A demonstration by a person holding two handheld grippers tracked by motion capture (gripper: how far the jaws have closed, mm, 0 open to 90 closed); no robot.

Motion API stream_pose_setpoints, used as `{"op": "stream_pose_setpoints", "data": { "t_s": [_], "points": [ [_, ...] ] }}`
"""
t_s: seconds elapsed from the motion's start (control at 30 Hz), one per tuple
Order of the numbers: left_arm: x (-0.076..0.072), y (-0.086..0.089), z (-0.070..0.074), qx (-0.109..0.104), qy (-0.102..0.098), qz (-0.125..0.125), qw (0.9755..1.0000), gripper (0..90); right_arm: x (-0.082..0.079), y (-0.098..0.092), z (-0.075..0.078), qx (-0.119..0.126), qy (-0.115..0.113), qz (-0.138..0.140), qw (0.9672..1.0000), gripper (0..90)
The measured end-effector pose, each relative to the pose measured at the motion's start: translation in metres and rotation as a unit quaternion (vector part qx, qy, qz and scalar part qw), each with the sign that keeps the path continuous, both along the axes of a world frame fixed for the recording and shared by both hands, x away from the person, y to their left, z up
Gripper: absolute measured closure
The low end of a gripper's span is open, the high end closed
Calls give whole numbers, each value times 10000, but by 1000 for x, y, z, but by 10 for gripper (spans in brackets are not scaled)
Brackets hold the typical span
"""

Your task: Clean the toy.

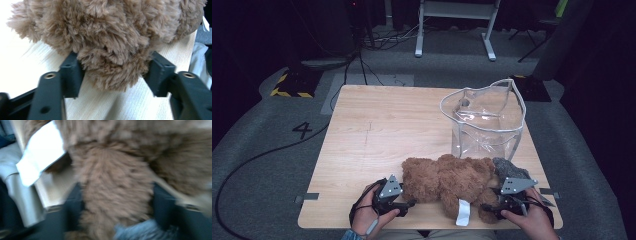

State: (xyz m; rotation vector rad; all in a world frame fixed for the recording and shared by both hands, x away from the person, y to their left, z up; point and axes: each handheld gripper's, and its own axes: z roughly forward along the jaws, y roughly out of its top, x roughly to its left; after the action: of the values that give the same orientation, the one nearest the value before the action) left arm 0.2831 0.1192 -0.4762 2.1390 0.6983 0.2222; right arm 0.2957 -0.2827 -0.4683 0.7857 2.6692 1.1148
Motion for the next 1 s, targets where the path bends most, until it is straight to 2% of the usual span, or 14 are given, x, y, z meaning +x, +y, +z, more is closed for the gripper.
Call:
{"op": "stream_pose_setpoints", "data": {
  "t_s": [0.07, 0.1, 0.13, 0.17, 0.23, 0.33, 0.37, 0.53, 0.63, 0.8, 0.97, 1.0],
  "points": [
    [-1, -2, 3, 81, -88, 3, 9999, 492, 0, 2, -1, -59, 15, 18, 10000, 521],
    [-1, -2, 3, 81, -88, 3, 9999, 532, 0, 2, -1, -59, 15, 18, 10000, 521],
    [-4, -3, 8, 161, -111, -5, 9998, 569, -1, 3, 5, -156, -110, 119, 9997, 587],
    [-5, -3, 11, 207, -159, -45, 9996, 580, -3, 4, 8, -181, -127, 112, 9997, 591],
    [-8, -2, 17, 195, -111, -78, 9997, 600, -5, 4, 14, -213, -230, 129, 9994, 596],
    [-11, 0, 24, 94, -91, -111, 9999, 605, -8, 2, 22, -138, -295, 145, 9994, 597],
    [-14, 1, 30, 18, -74, -134, 9999, 605, -12, 0, 34, -54, -360, 123, 9993, 594],
    [-19, 7, 45, -200, -196, -149, 9995, 603, -18, -3, 53, 111, -422, 142, 9989, 590],
    [-21, 11, 49, -305, -154, -147, 9993, 604, -21, -3, 63, 211, -458, 152, 9986, 589],
    [-23, 18, 57, -473, -109, -150, 9987, 606, -25, -1, 78, 423, -386, 146, 9983, 590],
    [-27, 23, 67, -673, -253, -37, 9974, 605, -30, 0, 93, 564, -576, 216, 9965, 617],
    [-26, 22, 66, -652, -206, 11, 9977, 603, -30, 1, 95, 583, -619, 230, 9961, 620]
  ]
}}
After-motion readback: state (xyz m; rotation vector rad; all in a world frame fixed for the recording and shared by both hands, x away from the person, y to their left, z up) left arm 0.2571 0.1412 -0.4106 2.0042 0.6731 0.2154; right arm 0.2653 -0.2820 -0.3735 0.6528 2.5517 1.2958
